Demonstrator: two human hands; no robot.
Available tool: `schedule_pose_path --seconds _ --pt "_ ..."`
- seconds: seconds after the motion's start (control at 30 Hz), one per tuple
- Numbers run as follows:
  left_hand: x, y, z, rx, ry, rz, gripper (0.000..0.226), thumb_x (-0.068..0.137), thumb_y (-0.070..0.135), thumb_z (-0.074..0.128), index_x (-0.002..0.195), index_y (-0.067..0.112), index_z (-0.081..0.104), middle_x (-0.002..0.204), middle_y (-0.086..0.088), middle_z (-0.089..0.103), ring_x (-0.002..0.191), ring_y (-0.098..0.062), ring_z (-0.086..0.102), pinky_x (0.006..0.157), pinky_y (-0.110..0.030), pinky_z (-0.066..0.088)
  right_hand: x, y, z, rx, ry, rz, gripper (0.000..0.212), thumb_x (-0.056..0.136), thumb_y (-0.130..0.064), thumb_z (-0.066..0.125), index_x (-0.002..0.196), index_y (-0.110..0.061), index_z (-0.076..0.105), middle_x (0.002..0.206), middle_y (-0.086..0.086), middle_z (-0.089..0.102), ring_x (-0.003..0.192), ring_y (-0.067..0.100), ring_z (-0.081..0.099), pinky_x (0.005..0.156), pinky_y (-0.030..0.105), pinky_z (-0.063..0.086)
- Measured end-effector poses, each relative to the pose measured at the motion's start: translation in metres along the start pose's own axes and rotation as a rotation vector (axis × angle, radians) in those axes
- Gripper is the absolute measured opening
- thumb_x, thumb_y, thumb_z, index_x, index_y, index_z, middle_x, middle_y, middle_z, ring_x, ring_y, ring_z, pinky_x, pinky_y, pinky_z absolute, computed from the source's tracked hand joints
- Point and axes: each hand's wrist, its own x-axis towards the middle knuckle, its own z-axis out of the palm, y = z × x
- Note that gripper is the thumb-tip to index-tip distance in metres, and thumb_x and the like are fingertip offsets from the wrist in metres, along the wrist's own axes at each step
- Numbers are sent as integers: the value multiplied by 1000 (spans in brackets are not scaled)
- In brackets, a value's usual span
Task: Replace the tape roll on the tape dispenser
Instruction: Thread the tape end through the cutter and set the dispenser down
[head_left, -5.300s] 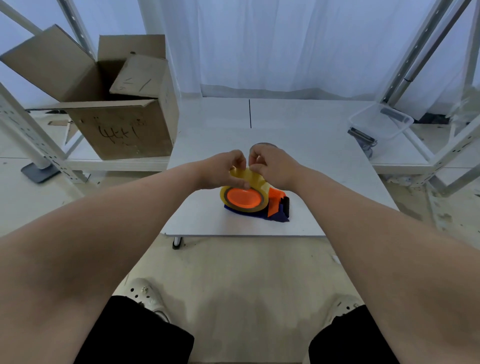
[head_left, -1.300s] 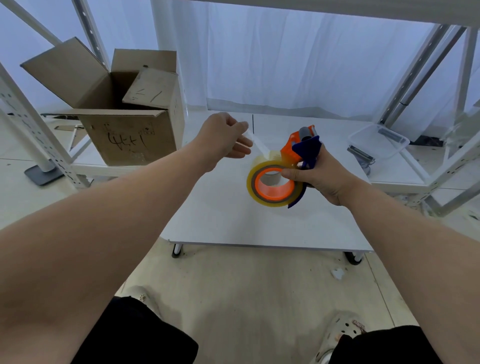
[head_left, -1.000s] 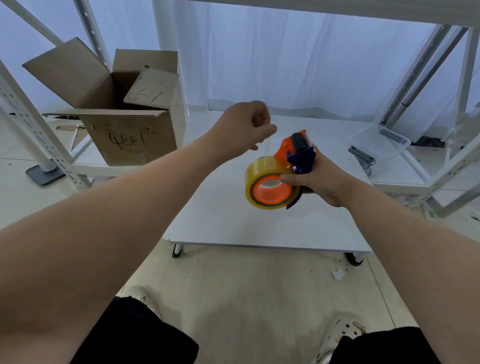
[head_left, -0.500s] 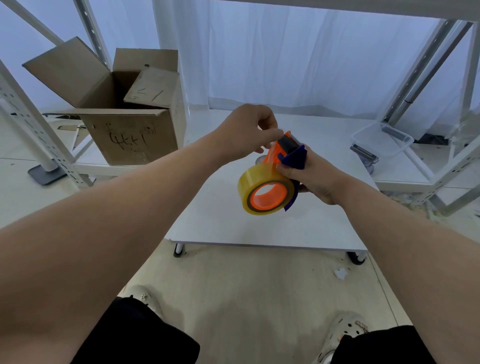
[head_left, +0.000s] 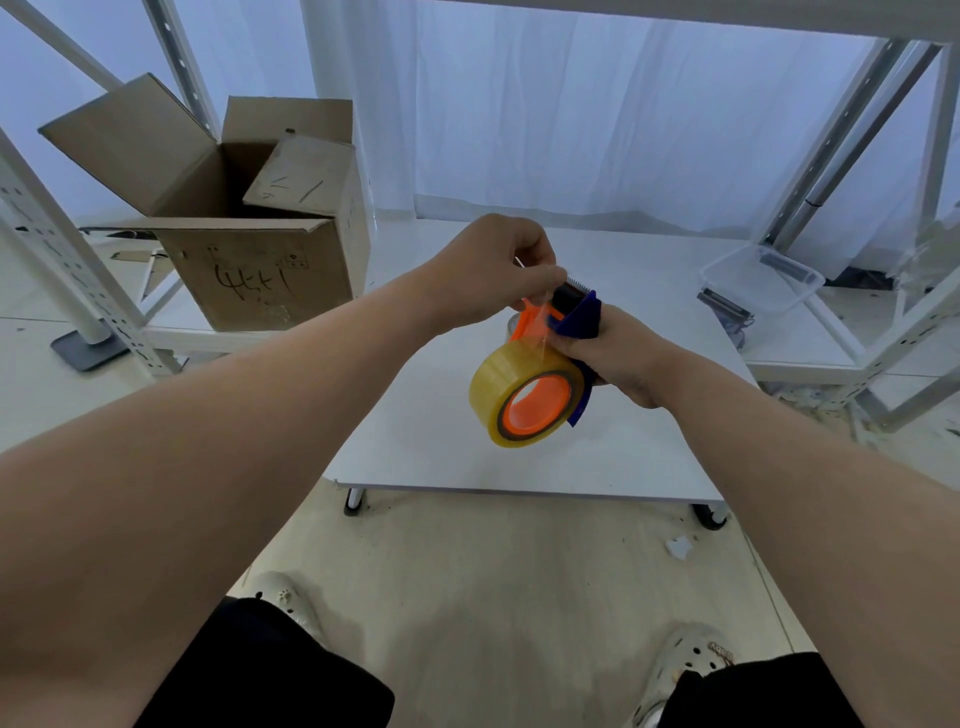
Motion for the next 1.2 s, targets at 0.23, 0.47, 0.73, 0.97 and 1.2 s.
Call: schedule_pose_path --seconds 0.23,0.47,0.73,0.97,1.2 --pt "-1 -2 -2 -6 -29 2 13 88 17 61 85 5 62 81 -8 69 71 -12 64 62 -15 54 -2 0 1 -19 -26 5 28 94 -15 56 122 -17 56 116 18 66 103 36 65 85 46 56" --pt "-1 -6 -9 -70 36 -33 15 90 18 59 91 3 59 80 -5 67 69 -7 65 63 -18 56 -2 -4 0 108 -45 19 55 89 -11 63 138 -24 40 125 6 60 110 26 60 80 38 55" --pt "-2 -6 -11 -136 58 -51 13 90 15 59 90 2 59 78 -7 67 69 -9 65 69 -23 59 -4 -11 -1 139 -62 14 45 89 2 55 130 -17 49 115 6 62 103 22 59 84 35 52" --pt "0 -1 -7 -157 85 -39 12 90 16 60 83 7 57 74 -4 65 61 -1 64 60 -15 54 -6 -15 -3 322 -137 28 52 72 -3 52 118 -27 56 110 5 62 98 22 58 90 45 51" --pt "0 -4 -9 -73 111 -43 13 90 17 60 86 4 58 76 -6 66 63 -4 65 60 -14 55 -6 -13 -9 313 -157 25 54 83 -23 68 132 -31 47 129 3 58 116 23 58 88 44 54"
